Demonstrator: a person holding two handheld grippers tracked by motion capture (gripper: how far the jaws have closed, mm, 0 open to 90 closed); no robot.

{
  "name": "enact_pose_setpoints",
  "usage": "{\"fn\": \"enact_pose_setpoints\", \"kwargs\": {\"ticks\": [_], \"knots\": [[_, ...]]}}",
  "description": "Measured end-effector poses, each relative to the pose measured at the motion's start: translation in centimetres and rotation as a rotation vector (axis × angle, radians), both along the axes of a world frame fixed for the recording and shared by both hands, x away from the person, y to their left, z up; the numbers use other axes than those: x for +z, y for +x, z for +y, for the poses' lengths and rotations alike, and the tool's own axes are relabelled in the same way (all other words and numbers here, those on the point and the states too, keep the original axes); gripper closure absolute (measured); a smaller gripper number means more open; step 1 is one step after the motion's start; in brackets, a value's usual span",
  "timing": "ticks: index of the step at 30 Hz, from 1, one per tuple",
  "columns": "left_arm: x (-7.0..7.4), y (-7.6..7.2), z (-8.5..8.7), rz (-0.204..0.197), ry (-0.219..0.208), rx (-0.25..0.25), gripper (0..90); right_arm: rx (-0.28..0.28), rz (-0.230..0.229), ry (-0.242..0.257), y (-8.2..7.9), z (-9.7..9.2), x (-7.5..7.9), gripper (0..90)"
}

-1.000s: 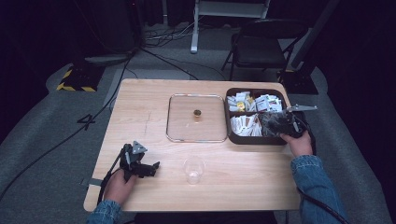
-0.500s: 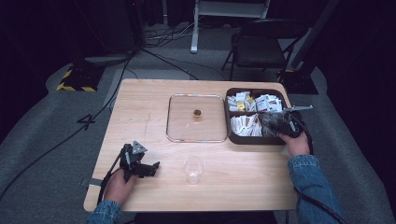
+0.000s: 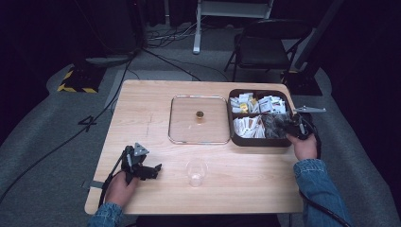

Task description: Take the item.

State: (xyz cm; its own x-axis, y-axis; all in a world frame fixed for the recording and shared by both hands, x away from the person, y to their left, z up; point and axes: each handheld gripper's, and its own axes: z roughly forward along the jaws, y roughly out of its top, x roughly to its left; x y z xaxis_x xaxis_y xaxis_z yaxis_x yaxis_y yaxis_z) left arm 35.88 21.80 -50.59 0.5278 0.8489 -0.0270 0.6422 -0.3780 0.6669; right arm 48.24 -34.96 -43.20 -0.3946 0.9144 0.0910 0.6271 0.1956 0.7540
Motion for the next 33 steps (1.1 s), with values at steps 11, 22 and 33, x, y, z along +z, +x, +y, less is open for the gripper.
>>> {"fn": "enact_pose_setpoints", "kwargs": {"ticks": [11, 22, 33], "knots": [[0.0, 0.0, 0.0, 0.002, 0.0, 0.0, 0.0, 0.021, -0.144, 0.114, -1.9, -0.3, 2.5, 71.7], [0.0, 0.0, 0.0, 0.002, -0.001, 0.001, 0.0, 0.075, -0.207, 0.154, -3.4, 0.4, 4.1, 71.5], [0.0, 0.0, 0.0, 0.0, 0.0, 0.0, 0.0, 0.145, -0.214, 0.158, -4.9, 2.1, 5.6, 71.4]]}}
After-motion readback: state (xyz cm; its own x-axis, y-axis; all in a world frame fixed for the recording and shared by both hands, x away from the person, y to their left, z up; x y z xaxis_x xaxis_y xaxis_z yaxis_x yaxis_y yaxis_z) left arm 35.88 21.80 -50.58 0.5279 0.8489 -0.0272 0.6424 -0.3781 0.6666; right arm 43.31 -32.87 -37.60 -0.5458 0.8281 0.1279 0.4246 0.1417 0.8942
